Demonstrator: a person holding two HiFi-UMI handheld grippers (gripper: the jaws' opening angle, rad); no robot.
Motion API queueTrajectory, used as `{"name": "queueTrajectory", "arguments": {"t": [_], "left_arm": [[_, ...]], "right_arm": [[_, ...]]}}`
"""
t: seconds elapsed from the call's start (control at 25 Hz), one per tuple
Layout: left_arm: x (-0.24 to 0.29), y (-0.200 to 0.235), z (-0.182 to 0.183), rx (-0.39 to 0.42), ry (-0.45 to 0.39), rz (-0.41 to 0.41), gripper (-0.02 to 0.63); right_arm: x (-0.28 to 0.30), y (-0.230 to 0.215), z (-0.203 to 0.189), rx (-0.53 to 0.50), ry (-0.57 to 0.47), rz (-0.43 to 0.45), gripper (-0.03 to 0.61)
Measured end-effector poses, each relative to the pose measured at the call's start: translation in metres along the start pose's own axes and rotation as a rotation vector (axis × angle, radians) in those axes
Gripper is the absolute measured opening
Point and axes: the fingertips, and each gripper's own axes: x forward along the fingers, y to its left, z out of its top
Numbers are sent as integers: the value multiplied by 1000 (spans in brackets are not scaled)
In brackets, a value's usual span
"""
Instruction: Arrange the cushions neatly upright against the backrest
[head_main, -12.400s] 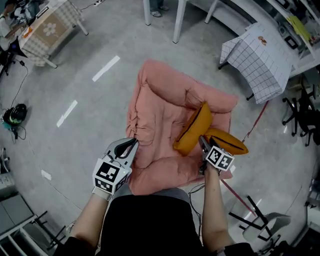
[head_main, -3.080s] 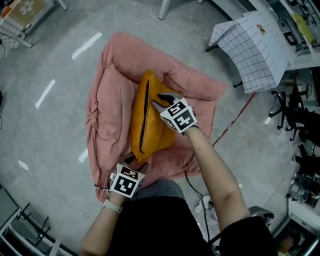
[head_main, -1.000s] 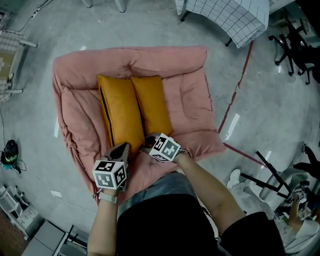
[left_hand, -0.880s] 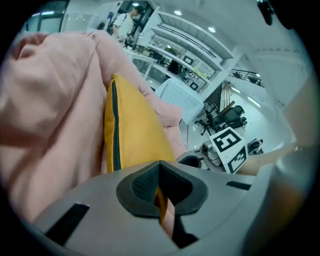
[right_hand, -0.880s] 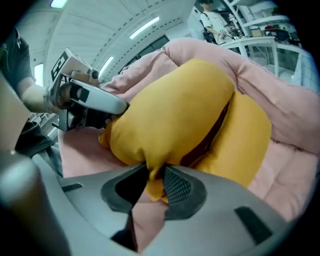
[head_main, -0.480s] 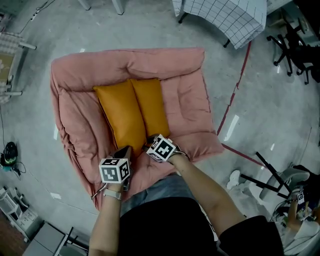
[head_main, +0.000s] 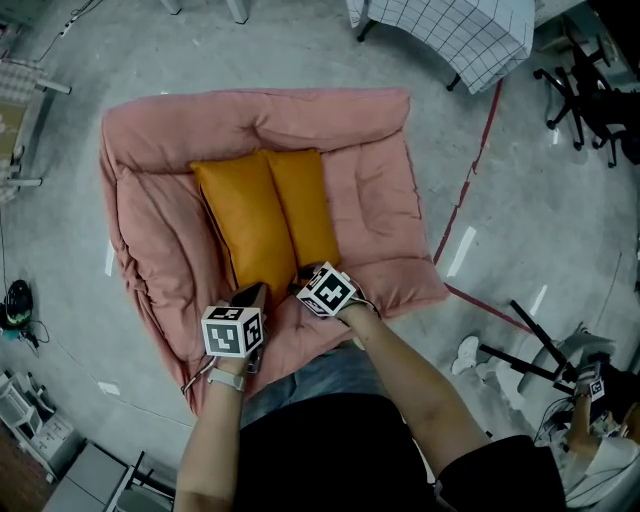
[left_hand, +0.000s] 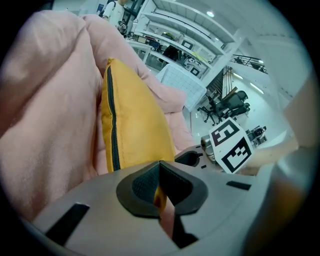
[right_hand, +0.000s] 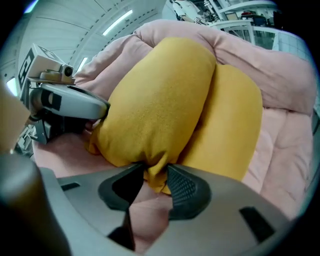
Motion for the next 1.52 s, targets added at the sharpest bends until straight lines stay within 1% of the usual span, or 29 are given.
{"name": "queueTrajectory", "arguments": {"t": [0.12,0.2,0.24,0.32,0.36,0.4,0.44,0.52,0.6,0.72,0.88,1.0,1.04,1.12,1.2,1.28,1.36,1.48,1.52], "left_arm": [[-8,-11,6,31,-17,-30,12],[-16,-14,9,64,-29,-45,12],[-22,-14,11,81,-37,-54,12],[-35,-17,19,109,-62,-81,12],[-42,-19,24,120,-80,-103,12],[-50,-23,29,128,-100,-129,12],[-59,-26,34,135,-122,-157,12],[-81,-32,42,154,-167,-211,12],[-104,-37,51,198,-205,-260,12],[-138,-40,63,295,-245,-320,12],[-183,-35,76,367,-324,-401,12],[-223,-42,86,459,-416,-474,12],[-237,-45,88,491,-440,-497,12],[-263,-51,91,534,-468,-544,12],[-291,-58,93,556,-493,-601,12],[-319,-67,98,574,-546,-644,12],[-341,-77,102,605,-596,-667,12],[-366,-97,102,697,-642,-669,12],[-372,-104,103,714,-654,-670,12]], "right_arm": [[-25,-4,-5,-2,1,-32,149],[-46,-9,0,15,-39,-80,143],[-58,-12,7,26,-75,-108,136],[-83,-16,25,49,-171,-163,93],[-95,-15,35,59,-223,-186,67],[-106,-13,46,67,-274,-207,27],[-117,-9,56,74,-322,-227,11],[-134,4,73,90,-405,-272,9],[-150,19,88,131,-489,-313,9],[-172,49,110,200,-634,-357,9],[-198,94,137,218,-814,-450,8],[-226,131,153,232,-952,-525,8],[-233,145,157,227,-982,-546,9],[-246,173,164,192,-1006,-589,9],[-258,200,169,143,-1011,-631,9],[-273,224,172,117,-1033,-663,9],[-290,246,172,112,-1075,-682,9],[-318,273,169,88,-1135,-694,8],[-326,280,169,71,-1146,-697,8]]}}
